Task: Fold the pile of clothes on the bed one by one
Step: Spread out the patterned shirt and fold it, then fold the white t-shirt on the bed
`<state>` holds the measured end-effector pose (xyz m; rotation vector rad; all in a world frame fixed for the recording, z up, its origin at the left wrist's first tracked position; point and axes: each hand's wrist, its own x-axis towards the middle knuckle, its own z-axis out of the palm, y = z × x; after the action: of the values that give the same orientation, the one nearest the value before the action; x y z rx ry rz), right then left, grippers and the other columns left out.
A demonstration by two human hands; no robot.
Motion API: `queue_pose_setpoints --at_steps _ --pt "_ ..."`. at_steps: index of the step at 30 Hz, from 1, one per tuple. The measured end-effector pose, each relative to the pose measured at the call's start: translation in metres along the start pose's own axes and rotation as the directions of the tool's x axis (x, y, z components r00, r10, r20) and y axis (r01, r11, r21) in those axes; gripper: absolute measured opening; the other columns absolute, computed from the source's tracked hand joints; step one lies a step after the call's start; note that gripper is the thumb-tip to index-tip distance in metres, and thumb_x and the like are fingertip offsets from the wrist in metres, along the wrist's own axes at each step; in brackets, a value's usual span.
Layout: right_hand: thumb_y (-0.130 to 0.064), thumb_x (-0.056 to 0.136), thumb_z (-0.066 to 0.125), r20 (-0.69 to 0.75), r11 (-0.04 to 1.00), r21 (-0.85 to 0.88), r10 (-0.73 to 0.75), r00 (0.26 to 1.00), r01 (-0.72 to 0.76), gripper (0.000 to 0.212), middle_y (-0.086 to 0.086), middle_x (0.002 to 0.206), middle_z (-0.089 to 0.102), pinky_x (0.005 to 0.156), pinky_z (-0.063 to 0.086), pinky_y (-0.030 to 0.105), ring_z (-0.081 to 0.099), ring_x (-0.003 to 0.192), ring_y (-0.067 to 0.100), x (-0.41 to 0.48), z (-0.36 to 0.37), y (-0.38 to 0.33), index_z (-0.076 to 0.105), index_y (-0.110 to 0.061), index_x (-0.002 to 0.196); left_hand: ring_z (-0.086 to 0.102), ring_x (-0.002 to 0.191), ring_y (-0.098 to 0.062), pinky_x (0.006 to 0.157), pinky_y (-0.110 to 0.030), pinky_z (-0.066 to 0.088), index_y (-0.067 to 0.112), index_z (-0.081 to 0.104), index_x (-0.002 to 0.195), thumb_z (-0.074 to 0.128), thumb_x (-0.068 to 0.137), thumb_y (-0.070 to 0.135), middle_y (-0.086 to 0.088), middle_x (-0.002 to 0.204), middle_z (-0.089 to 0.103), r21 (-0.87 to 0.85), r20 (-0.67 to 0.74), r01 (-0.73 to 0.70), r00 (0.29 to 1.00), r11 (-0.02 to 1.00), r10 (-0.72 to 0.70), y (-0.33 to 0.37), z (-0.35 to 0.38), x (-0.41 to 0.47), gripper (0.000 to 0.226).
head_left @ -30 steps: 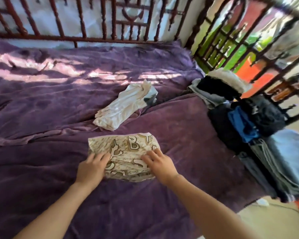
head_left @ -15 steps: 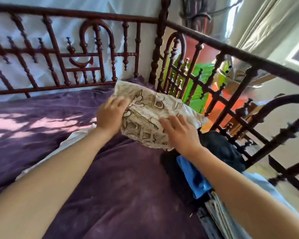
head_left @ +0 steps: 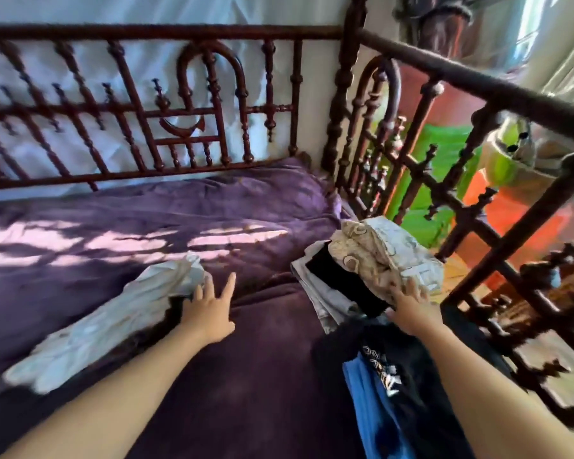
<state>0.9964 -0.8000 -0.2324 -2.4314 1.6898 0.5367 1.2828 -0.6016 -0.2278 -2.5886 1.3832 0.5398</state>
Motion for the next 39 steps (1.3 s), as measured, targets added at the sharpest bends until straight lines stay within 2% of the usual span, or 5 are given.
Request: queue_pose_setpoints --at_steps 6,17,21,32,39 --pt "-0.022 0.092 0.042 -0.186 0.995 0.098 0.007 0.982 0.012 0.04 0.015 0.142 0.034 0.102 0.033 0.04 0.029 0.132 0.034 -0.017 -0.019 -0.043 0.045 -0.024 0.132 -0.005 0.144 -0.034 0.114 -0.043 0.022 0.026 -0.017 0.147 0.045 0.092 0.038 -0.015 0.155 -0.016 -0.074 0.005 0.165 0.986 0.983 -0.165 -0.054 0.017 -0.043 0.084" --pt "-0.023 0.093 0.044 -0.299 0.744 0.224 -0.562 0.771 0.63 0.04 -0.001 0.142 0.037 0.099 0.036 0.034 0.027 0.134 0.024 -0.147 -0.04 -0.21 0.045 -0.02 0.133 0.014 0.143 -0.03 0.113 -0.039 0.019 0.02 0.01 0.15 0.049 0.091 0.038 -0.012 0.156 0.009 0.005 -0.344 0.208 0.919 0.978 -0.194 -0.139 0.016 -0.177 0.072" --pt "-0.024 0.093 0.046 -0.318 0.627 0.158 -0.699 0.641 0.763 0.045 -0.003 0.145 0.033 0.101 0.036 0.035 0.025 0.135 0.024 -0.192 -0.037 -0.262 0.041 -0.025 0.137 0.058 0.101 -0.032 0.068 -0.037 0.056 0.017 0.052 0.119 0.081 0.045 0.044 -0.013 0.108 0.068 0.068 -0.554 0.241 0.816 0.968 -0.164 -0.198 0.029 -0.239 0.084" --pt "-0.026 0.093 0.047 -0.244 0.373 -0.066 -0.905 0.347 0.925 0.055 -0.006 0.153 0.022 0.112 0.028 0.038 0.017 0.141 0.021 -0.303 -0.066 -0.392 0.029 -0.03 0.145 0.07 0.075 -0.022 0.051 -0.031 0.054 0.016 0.073 0.09 0.078 0.054 0.038 -0.003 0.089 0.07 -0.073 -0.729 0.368 0.615 0.927 -0.302 -0.329 0.037 -0.369 0.043" --pt "-0.028 0.094 0.049 -0.292 0.457 -0.112 -0.864 0.41 0.882 0.05 -0.003 0.151 0.025 0.111 0.029 0.038 0.02 0.14 0.022 -0.328 -0.084 -0.437 0.034 -0.03 0.142 0.068 0.074 -0.026 0.059 -0.038 0.056 0.012 0.073 0.086 0.043 0.069 0.034 -0.004 0.087 0.069 -0.099 -0.827 0.289 0.509 0.952 -0.24 -0.416 0.021 -0.381 0.041"
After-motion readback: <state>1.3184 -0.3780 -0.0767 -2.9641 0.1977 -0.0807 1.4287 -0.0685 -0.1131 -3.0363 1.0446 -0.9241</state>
